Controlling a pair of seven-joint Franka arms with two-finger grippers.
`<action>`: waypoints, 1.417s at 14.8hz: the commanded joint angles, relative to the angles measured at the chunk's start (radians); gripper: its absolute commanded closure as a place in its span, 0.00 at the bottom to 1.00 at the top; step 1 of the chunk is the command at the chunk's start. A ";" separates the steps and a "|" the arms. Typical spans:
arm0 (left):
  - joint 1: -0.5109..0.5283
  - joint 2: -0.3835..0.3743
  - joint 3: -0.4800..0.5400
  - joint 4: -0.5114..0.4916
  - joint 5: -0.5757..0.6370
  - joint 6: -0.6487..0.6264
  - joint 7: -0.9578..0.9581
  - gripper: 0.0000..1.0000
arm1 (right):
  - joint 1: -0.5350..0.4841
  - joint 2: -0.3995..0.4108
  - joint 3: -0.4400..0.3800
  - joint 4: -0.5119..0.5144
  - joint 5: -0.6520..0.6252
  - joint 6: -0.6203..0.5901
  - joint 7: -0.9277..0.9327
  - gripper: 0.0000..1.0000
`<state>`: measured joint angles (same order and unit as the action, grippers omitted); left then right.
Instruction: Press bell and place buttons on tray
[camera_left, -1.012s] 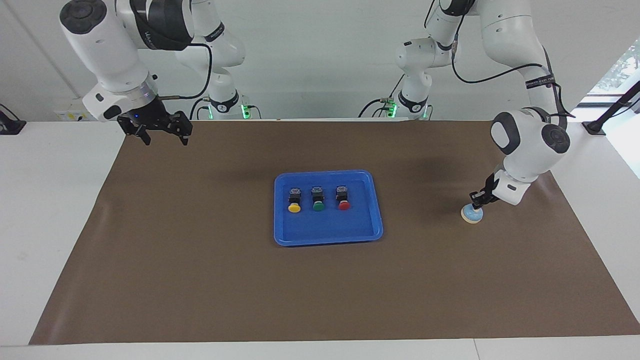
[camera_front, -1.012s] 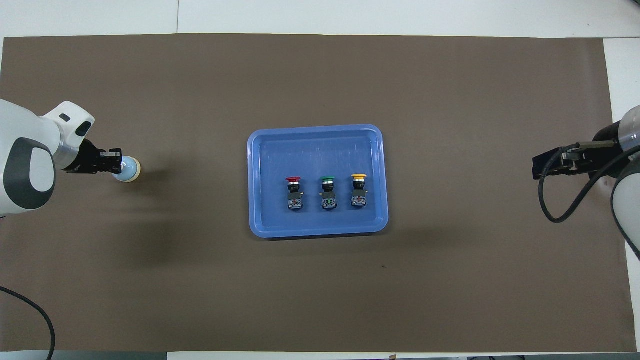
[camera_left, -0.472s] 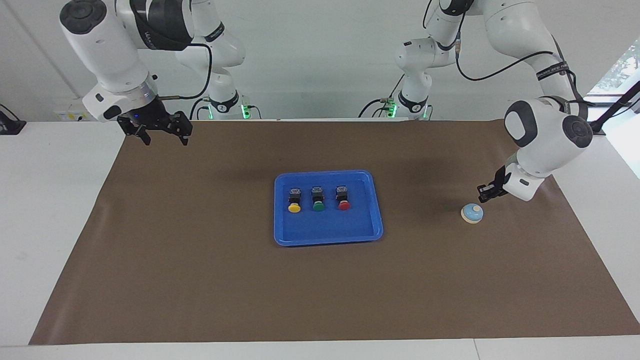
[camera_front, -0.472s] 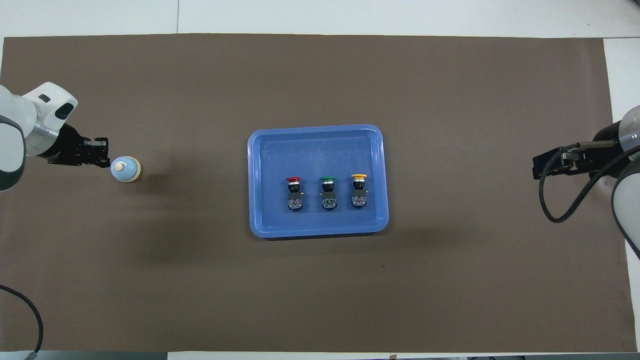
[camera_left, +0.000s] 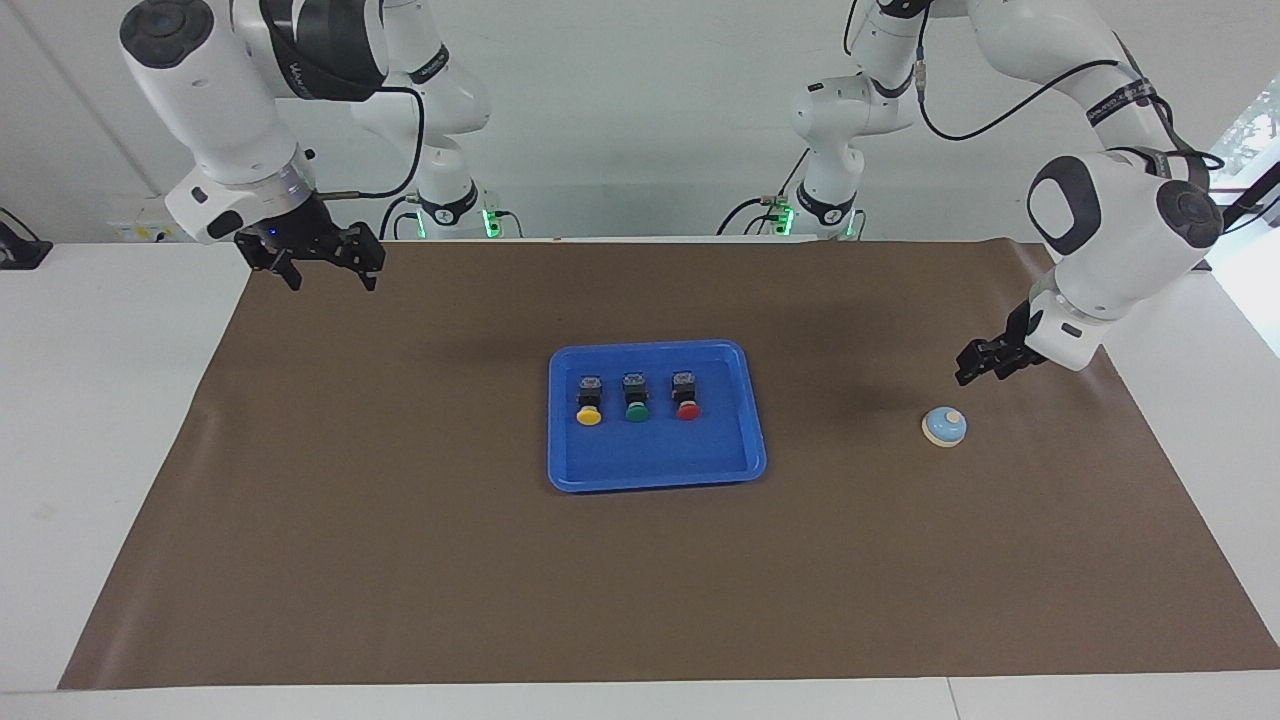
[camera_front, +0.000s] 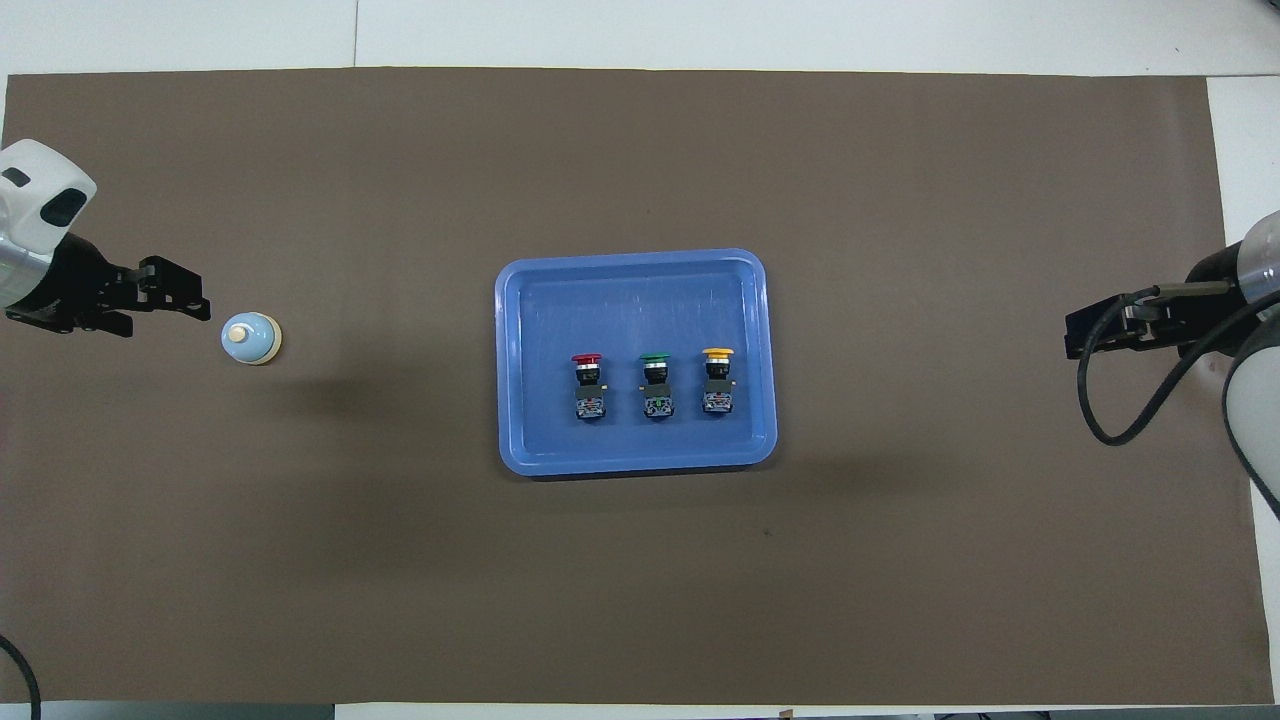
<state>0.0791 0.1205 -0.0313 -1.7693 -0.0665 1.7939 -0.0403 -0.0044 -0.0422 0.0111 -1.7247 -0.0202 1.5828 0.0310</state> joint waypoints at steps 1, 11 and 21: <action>-0.006 -0.079 0.008 -0.012 -0.018 -0.085 -0.010 0.00 | -0.012 -0.019 0.010 -0.016 -0.001 -0.003 0.007 0.00; -0.022 -0.139 0.005 -0.013 -0.009 -0.260 0.008 0.00 | -0.012 -0.019 0.010 -0.016 -0.001 -0.003 0.007 0.00; -0.033 -0.122 0.005 0.042 0.051 -0.225 0.060 0.00 | -0.012 -0.019 0.010 -0.016 -0.001 -0.003 0.007 0.00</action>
<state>0.0537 -0.0003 -0.0336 -1.7553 -0.0389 1.5573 0.0050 -0.0044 -0.0422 0.0112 -1.7247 -0.0202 1.5828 0.0310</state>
